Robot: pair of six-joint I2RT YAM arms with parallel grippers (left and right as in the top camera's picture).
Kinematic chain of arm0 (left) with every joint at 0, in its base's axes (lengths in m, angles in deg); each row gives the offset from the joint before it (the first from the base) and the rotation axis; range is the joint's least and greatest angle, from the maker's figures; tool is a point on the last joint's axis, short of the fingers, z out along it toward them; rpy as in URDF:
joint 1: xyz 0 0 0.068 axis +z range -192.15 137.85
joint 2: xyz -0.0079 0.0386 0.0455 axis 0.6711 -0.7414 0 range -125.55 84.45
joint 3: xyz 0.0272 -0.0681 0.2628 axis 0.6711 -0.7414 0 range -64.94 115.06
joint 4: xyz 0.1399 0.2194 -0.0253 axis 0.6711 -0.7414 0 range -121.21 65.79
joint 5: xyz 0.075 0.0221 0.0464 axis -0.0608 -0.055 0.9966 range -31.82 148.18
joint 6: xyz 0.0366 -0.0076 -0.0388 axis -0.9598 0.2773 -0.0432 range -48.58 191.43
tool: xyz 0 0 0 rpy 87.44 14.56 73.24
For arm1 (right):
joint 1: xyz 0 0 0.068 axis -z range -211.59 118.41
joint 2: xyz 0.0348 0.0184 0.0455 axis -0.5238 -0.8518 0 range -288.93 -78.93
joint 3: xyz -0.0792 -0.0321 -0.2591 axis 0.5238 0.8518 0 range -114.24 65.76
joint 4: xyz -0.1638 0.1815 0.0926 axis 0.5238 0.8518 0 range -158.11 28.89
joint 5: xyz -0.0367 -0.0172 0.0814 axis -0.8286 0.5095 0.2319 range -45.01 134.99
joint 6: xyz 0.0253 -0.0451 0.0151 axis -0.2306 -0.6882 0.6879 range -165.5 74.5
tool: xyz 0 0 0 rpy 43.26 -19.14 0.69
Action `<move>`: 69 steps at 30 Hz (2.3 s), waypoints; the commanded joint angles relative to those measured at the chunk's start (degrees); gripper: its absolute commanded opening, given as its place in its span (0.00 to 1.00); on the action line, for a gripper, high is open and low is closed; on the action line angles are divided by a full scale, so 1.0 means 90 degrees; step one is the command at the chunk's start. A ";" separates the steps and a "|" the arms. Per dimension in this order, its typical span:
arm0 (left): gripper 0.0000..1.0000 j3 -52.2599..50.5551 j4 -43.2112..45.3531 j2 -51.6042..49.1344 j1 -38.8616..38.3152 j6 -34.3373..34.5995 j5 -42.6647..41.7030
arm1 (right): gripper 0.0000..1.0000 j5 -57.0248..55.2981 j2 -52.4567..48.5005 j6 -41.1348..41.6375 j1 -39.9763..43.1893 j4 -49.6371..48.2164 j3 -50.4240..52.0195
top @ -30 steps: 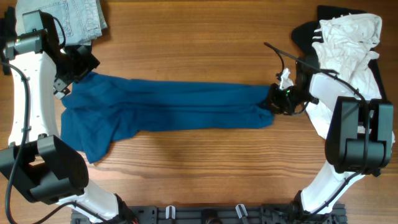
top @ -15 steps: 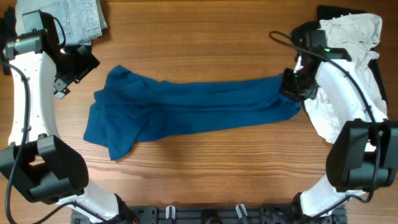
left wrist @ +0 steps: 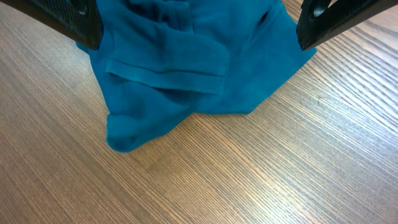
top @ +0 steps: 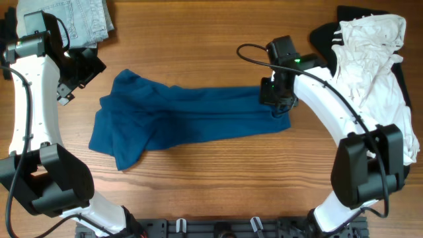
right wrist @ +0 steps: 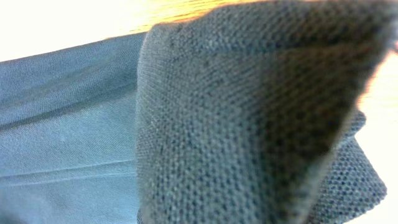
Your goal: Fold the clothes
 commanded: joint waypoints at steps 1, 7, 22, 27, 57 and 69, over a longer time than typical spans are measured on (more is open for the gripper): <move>1.00 0.0095 -0.0007 0.0070 -0.0005 -0.0012 -0.0053 | 0.05 -0.0019 -0.0347 0.0457 -0.0240 -0.0107 -0.0070; 1.00 0.0095 -0.0007 0.0070 -0.0005 -0.0010 -0.0053 | 0.04 0.0039 -0.0413 0.0539 -0.0617 -0.0148 -0.0070; 1.00 0.0095 -0.0002 0.0068 -0.0005 -0.0012 -0.0051 | 0.63 0.0544 -0.0345 0.0214 -0.0787 -0.0146 -0.0209; 0.99 0.0095 -0.0005 0.0068 -0.0005 -0.0012 -0.0053 | 0.68 0.0282 0.0143 0.0087 -0.0780 0.0576 -0.0988; 1.00 0.0092 -0.0002 0.0068 -0.0005 -0.0012 -0.0051 | 0.04 0.0969 -0.1224 -0.0240 -0.0406 0.0648 -0.0971; 1.00 0.0092 0.0000 0.0068 -0.0002 -0.0012 -0.0051 | 0.27 0.2084 -0.1229 -0.0578 -0.0675 -0.0012 -0.0988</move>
